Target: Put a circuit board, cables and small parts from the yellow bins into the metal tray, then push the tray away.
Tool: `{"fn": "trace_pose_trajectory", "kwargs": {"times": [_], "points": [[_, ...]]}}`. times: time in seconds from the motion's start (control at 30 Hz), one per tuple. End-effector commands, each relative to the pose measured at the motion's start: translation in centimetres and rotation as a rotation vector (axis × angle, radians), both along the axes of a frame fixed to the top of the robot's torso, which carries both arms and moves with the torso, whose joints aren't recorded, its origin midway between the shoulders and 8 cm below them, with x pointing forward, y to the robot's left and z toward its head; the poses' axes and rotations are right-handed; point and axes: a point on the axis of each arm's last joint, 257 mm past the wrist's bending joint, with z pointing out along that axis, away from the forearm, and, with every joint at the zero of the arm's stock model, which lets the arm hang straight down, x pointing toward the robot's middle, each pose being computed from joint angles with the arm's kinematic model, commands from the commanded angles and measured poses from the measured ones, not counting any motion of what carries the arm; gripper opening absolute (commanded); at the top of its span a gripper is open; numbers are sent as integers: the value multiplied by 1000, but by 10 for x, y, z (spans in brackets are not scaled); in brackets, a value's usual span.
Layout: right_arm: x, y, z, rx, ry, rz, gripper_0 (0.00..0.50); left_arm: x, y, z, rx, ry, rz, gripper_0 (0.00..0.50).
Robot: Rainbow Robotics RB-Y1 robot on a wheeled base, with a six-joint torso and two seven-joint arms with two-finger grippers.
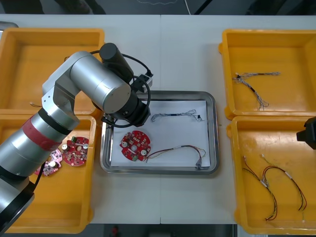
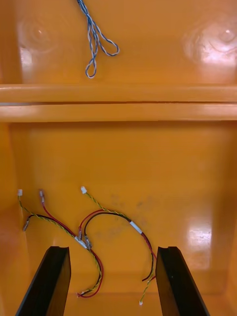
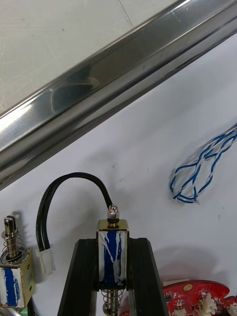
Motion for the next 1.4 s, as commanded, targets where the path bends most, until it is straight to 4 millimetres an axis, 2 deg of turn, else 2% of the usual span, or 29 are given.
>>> {"fn": "trace_pose_trajectory", "kwargs": {"times": [0.03,0.13,0.17,0.23,0.47,0.73,0.87,1.13,1.3,1.4], "points": [[-7,-25,-4,11,33,-82,500,9,-24,23,-55,-42,45,244],[-7,-28,-5,15,37,-93,500,10,-22,24,-53,-45,50,426],[-7,-28,-5,15,37,-94,500,10,-23,24,-54,-44,49,451],[-7,-29,-5,12,35,-101,500,10,-21,24,-52,-45,52,468],[-7,-33,-7,19,45,-115,500,10,-17,35,-59,-46,66,479],[-6,-34,-6,19,41,-117,500,-5,-1,73,-60,-44,94,500],[-6,-34,-6,21,41,-118,500,-10,14,91,-68,-37,120,500],[-6,-31,0,18,30,-92,500,-22,56,125,-64,-38,182,500],[-10,-10,13,7,20,2,500,-19,82,157,-130,-88,210,500],[-10,4,18,-13,22,69,500,-21,101,168,-144,-118,231,500]]}}
